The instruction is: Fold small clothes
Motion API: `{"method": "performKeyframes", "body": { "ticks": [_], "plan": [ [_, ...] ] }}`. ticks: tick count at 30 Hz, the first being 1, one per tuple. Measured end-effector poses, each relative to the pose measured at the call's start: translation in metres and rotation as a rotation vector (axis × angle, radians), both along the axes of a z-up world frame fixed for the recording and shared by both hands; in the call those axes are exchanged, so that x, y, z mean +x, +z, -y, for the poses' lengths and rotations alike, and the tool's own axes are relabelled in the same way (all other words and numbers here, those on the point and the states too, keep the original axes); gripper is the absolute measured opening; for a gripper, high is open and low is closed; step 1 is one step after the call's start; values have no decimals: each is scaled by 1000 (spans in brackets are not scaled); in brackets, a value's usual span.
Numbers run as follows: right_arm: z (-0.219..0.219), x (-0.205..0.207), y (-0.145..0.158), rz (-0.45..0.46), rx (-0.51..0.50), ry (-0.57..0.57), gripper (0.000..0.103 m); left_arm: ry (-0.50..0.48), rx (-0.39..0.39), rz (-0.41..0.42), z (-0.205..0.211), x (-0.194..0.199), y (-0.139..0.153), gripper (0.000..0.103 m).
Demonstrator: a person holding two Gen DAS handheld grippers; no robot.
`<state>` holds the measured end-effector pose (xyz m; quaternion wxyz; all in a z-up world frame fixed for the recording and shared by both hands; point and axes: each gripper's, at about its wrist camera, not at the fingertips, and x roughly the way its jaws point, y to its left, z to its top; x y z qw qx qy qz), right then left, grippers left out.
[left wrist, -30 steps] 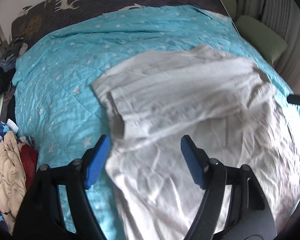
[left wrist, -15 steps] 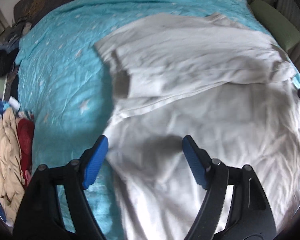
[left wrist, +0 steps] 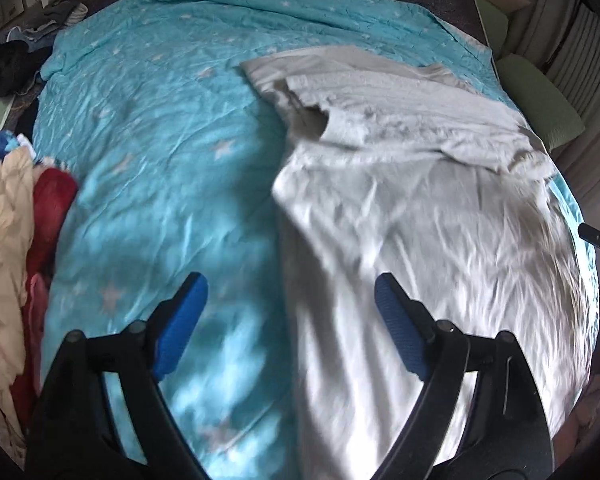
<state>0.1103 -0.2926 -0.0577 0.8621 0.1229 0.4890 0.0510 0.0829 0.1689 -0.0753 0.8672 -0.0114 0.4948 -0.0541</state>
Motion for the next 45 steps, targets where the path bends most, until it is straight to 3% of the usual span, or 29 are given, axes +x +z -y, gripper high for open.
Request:
{"method": "performKeyframes", "body": {
  "ticks": [5, 13, 15, 18, 21, 26, 32, 37, 42, 44, 45],
  "plan": [
    [9, -51, -9, 10, 55, 21, 75, -10, -93, -37, -24, -55, -10, 86],
    [23, -105, -25, -6, 51, -12, 75, 17, -156, -42, -27, -110, -23, 86],
    [21, -122, -26, -8, 63, 6, 75, 0, -141, -22, -26, -125, -23, 87],
    [17, -149, -29, -6, 53, 56, 75, -59, -94, -47, -21, -135, -32, 103],
    [20, -170, -33, 5, 36, 78, 75, -77, 8, -41, -9, -138, -36, 103],
    [33, -191, -33, 20, 116, 28, 75, -38, -30, -32, -14, -138, -30, 102],
    [34, -227, -30, 12, 163, 50, 70, -37, -80, 5, -20, -177, -25, 96],
    [28, -244, -31, 14, 185, 58, 62, -23, -87, 17, -27, -200, -23, 73],
    [22, -239, -33, 13, 227, 77, 49, -26, -102, 20, -30, -212, -19, 62],
    [23, -238, -35, 13, 249, 66, 44, -31, -133, 19, -30, -217, -18, 44],
    [24, -239, -36, 14, 254, 55, 31, -51, -173, 1, -30, -217, -18, 1]
  ]
}}
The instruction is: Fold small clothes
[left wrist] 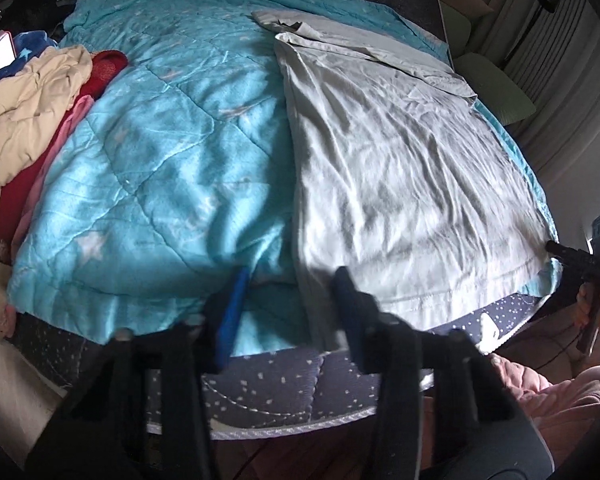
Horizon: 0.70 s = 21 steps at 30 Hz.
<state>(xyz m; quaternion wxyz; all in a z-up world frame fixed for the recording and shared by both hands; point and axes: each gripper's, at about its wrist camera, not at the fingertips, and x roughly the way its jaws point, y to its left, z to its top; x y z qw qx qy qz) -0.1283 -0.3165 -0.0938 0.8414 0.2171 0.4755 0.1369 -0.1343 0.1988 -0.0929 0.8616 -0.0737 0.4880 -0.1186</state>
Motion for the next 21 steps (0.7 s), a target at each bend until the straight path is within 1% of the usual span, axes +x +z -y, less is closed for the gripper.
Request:
{"method": "performKeyframes", "body": {
  "ticks": [1, 2, 4, 5, 6, 7, 8, 9, 10, 11, 12, 14, 15, 16, 17, 18, 19, 21],
  "plan": [
    [1, 0, -1, -1, 5, -11, 9, -8, -37, -25, 1, 0, 0, 4],
    [2, 1, -3, -10, 9, -18, 8, -4, 0, -14, 5, -2, 4, 4],
    [3, 3, -5, -21, 8, -38, 8, -49, 87, 11, 15, -7, 14, 4],
    [0, 3, -3, -19, -15, -39, 7, -69, 121, 19, 18, -10, 18, 4],
    [-2, 2, 1, -14, -44, -41, 7, -81, 134, 21, 20, -14, 21, 4],
    [-3, 0, 5, -15, -62, -42, 7, -87, 142, 11, 19, -16, 21, 4],
    [-2, -2, 7, -21, -61, -43, 7, -73, 153, -16, 15, -17, 17, 2],
    [1, -4, 8, -30, -64, -53, 7, -48, 169, -50, 9, -17, 10, 2],
    [5, -7, 7, -50, -88, -73, 6, -15, 171, -77, 1, -18, 3, 2],
    [9, -9, 5, -67, -106, -88, 6, 17, 143, -90, -9, -20, -3, 2],
    [16, -12, 1, -82, -93, -103, 6, 37, 95, -92, -17, -21, -5, 2],
    [24, -18, 0, -67, -34, -122, 8, 69, -29, -59, -28, -29, 0, 6],
    [27, -20, 2, -45, -3, -124, 10, 68, -66, -39, -28, -32, 4, 22],
    [29, -21, 5, -34, 9, -123, 15, 60, -89, -21, -27, -33, 7, 51],
    [30, -22, 8, -28, 11, -124, 20, 52, -94, -2, -23, -35, 10, 65],
    [31, -22, 11, -19, 14, -124, 31, 42, -84, 20, -17, -35, 13, 76],
    [32, -21, 14, -13, 22, -122, 36, 25, -71, 31, -11, -35, 14, 76],
    [32, -19, 17, -4, 55, -105, 41, -19, -52, 17, 0, -28, 10, 76]
  ]
}}
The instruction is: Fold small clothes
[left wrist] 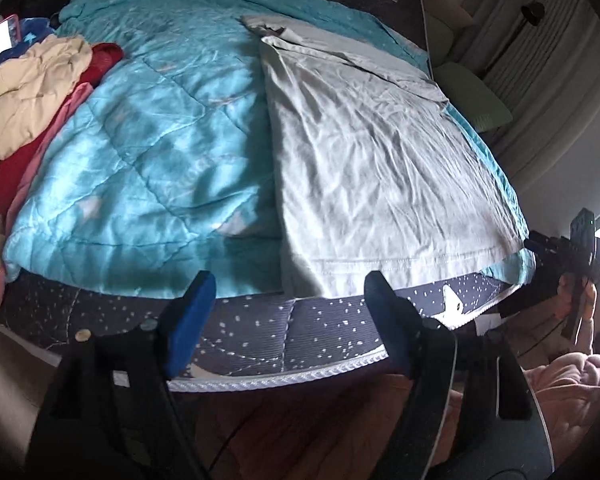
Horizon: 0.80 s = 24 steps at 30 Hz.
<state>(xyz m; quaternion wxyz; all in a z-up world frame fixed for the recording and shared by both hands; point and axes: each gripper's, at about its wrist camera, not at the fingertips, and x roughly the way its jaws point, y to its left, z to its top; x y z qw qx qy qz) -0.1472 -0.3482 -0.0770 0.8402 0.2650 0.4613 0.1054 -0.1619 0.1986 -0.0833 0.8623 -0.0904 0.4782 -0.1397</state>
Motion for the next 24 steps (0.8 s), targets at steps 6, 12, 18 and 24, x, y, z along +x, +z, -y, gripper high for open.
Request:
{"method": "performKeyframes", "body": {
  "ticks": [6, 12, 18, 24],
  "plan": [
    [-19, 13, -23, -63, 23, 37, 45, -31, 31, -22, 18, 15, -21, 11],
    [-59, 18, -8, -30, -245, 78, 6, -46, 2, 67, 19, 5, 12, 7],
    [-74, 17, 37, 82, -216, 115, 6, -65, -89, 154, 14, 8, 56, 7],
    [-53, 34, 92, 235, -48, 110, 6, -21, -174, 258, -1, 31, 108, 7]
  ]
}}
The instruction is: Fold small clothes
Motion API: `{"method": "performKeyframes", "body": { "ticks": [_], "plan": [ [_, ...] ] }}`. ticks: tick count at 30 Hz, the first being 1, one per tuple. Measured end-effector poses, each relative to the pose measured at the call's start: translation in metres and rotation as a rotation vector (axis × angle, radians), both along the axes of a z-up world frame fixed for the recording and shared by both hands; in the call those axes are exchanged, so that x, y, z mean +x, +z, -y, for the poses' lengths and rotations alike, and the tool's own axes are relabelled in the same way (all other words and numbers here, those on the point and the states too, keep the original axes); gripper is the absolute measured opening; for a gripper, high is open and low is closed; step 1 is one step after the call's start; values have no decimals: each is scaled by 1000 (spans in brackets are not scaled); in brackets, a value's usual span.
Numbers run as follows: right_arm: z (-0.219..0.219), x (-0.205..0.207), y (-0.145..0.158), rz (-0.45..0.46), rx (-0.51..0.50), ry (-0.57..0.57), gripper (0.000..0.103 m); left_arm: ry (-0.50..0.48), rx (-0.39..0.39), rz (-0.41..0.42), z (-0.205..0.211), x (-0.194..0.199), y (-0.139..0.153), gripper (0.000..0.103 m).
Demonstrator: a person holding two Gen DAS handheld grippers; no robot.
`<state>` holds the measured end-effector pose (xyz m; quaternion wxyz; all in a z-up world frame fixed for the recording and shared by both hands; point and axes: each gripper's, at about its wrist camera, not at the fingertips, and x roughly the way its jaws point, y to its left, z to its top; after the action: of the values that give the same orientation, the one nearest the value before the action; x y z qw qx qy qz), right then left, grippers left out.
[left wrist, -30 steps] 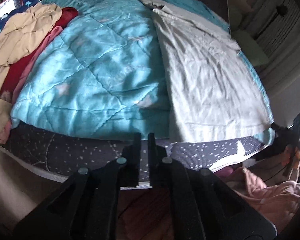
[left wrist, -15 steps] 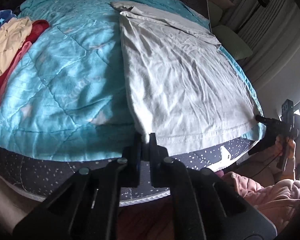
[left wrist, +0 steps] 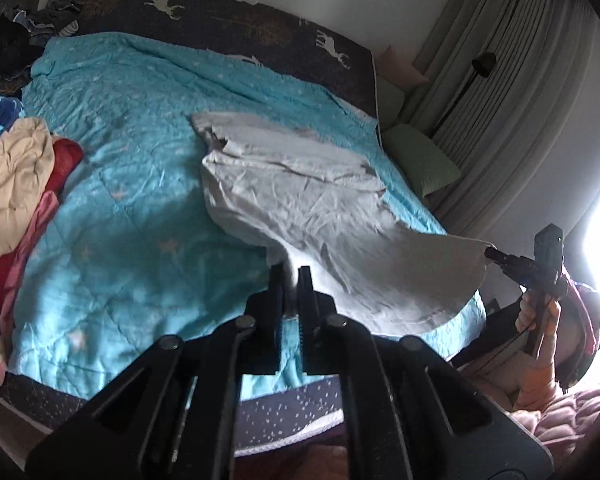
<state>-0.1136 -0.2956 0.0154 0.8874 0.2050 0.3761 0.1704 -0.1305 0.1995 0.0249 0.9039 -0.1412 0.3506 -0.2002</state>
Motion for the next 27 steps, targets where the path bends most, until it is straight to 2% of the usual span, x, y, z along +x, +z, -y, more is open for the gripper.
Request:
{"method": "performKeyframes", "body": {
  "ticks": [5, 9, 11, 13, 20, 23, 27],
  "plan": [
    [21, 51, 38, 74, 115, -14, 6, 54, -27, 24, -7, 51, 35, 7],
    [28, 108, 52, 62, 154, -22, 6, 96, -14, 20, 1, 111, 55, 6],
    [25, 143, 56, 45, 142, -34, 6, 114, -21, 0, 3, 142, 59, 6],
    [22, 176, 58, 23, 136, -46, 6, 133, -42, -25, 4, 176, 60, 6],
    [23, 279, 70, 0, 132, -110, 6, 239, 5, -67, 8, 297, 63, 6],
    [18, 324, 76, 6, 125, -127, 6, 285, 34, -97, 12, 348, 54, 6],
    [10, 385, 61, -24, 104, -163, 6, 341, 59, -170, 12, 413, 26, 6]
  ]
}}
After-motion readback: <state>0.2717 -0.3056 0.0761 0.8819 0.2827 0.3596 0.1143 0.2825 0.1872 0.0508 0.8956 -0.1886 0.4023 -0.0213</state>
